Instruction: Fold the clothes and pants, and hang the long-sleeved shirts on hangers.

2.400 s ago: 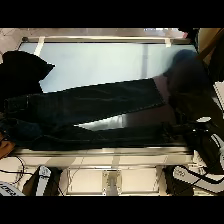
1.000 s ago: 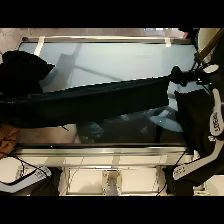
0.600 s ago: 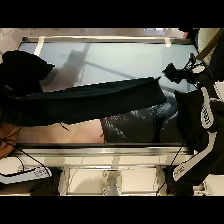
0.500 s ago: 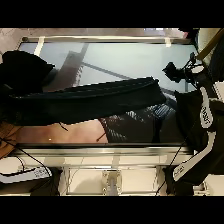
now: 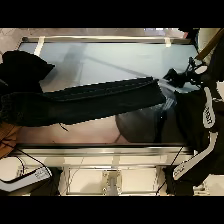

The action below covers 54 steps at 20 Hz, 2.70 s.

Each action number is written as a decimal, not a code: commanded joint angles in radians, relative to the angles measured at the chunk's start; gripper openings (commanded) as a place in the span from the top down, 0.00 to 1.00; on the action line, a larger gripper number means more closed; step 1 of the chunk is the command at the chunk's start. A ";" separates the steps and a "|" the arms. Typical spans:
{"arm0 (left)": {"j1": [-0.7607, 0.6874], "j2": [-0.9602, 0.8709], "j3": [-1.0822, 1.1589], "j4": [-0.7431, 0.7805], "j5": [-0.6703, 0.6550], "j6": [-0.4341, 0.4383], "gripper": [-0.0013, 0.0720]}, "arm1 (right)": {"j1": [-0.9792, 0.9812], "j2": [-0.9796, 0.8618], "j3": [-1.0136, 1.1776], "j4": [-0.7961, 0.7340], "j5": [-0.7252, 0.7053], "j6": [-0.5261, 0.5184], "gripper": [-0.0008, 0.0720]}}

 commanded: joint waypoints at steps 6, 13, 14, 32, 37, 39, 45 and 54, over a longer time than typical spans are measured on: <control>-0.190 0.201 0.000 -0.002 -0.100 0.216 0.09 | -0.065 -0.021 0.004 -0.034 0.162 -0.098 0.33; -0.305 0.181 0.000 -0.003 -0.123 0.216 0.09 | -0.047 -0.139 0.004 0.027 0.266 -0.157 0.32; -0.305 0.181 0.000 -0.003 -0.124 0.216 0.10 | -0.040 -0.147 0.004 0.029 0.270 -0.157 0.32; -0.306 0.182 0.000 -0.004 -0.362 0.216 0.14 | -0.005 0.127 0.070 -0.008 0.553 -0.193 0.95; -0.404 0.179 0.000 -0.127 -0.408 0.288 0.84 | -0.119 0.509 -0.413 -0.031 0.485 -0.251 0.95; -0.511 0.158 0.000 -0.231 -0.393 0.331 0.94 | -0.152 0.640 -0.550 -0.031 0.433 -0.257 0.95; -0.997 -0.136 0.001 -0.378 -0.201 0.331 0.94 | -0.051 0.742 -0.449 0.102 0.305 -0.257 0.95; -1.283 -0.515 0.153 -0.536 -0.109 0.331 0.94 | 0.314 0.655 -0.295 0.103 0.180 -0.219 0.95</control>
